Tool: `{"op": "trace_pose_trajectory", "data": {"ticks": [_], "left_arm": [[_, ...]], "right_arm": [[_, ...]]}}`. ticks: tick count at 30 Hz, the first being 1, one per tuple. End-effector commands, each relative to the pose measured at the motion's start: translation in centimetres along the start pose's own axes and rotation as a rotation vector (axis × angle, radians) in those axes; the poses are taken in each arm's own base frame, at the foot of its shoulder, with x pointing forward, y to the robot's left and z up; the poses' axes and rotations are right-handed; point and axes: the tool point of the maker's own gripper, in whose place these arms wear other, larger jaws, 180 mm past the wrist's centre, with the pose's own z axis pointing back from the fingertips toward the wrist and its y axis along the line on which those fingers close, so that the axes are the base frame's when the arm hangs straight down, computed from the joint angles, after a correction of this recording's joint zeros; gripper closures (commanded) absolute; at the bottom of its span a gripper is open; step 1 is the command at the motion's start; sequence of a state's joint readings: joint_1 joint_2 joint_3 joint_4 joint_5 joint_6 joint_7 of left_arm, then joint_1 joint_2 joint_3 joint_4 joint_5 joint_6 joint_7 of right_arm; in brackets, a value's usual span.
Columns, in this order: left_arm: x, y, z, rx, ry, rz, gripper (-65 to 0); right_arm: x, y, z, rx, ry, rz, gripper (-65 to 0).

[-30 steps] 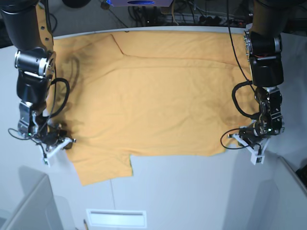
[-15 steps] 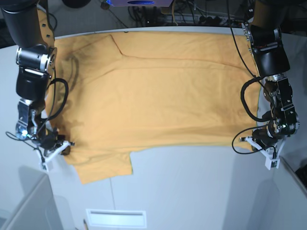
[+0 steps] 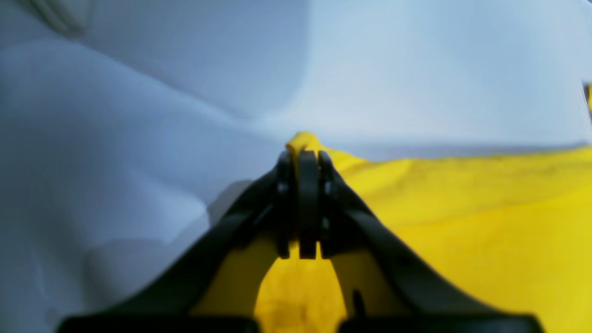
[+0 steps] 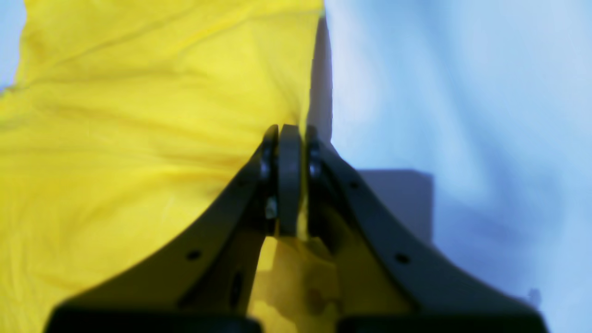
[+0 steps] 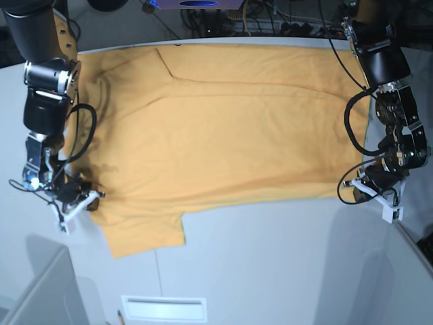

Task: Fold the T-shirt properly
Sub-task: 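Fold the hem up over the shirt toward the shoulder edge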

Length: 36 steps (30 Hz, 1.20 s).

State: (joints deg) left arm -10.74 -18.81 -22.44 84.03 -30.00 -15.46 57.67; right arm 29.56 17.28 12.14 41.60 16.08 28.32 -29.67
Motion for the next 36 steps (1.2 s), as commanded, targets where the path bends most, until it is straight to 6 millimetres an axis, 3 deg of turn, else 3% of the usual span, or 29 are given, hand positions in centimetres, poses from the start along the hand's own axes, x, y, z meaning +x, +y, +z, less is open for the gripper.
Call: {"op": "trace_pose_trajectory", "data": {"ticks": [1,5,11,17,22,30,36], "left_arm": [[2.6,0.1,1.0,0.005,-0.076,-0.026,0.0],[3.0,-0.4,1.9,0.003,-0.102,-0.056,0.0],[2.8,0.6,3.9,0.04,-0.087,-0.048,0.0],[3.0,0.1,5.1,0.044,-0.103,-0.081,0.0],[1.4,0.5,5.6,0.058,-0.081,-0.089,0.0],[1.9,-0.1,6.5,0.06,-0.104,-0.121,0.0],[0.6,0.5,7.4,0.08,-0.092,-0.133,0.0]], "right_arm": [[3.2,-0.7,1.3,-0.012,-0.092,0.025,0.0],[4.3,-0.1,2.4,-0.019,-0.142,0.079,0.0],[3.5,0.0,2.9,-0.028,-0.103,0.105,0.0],[3.9,0.7,4.5,-0.044,-0.113,0.173,0.0],[1.9,0.9,5.1,-0.052,-0.076,0.198,0.0],[1.3,-0.9,7.7,-0.113,-0.049,0.168,0.0],[-0.1,0.3,9.3,-0.105,-0.022,0.203,0.0]]}}
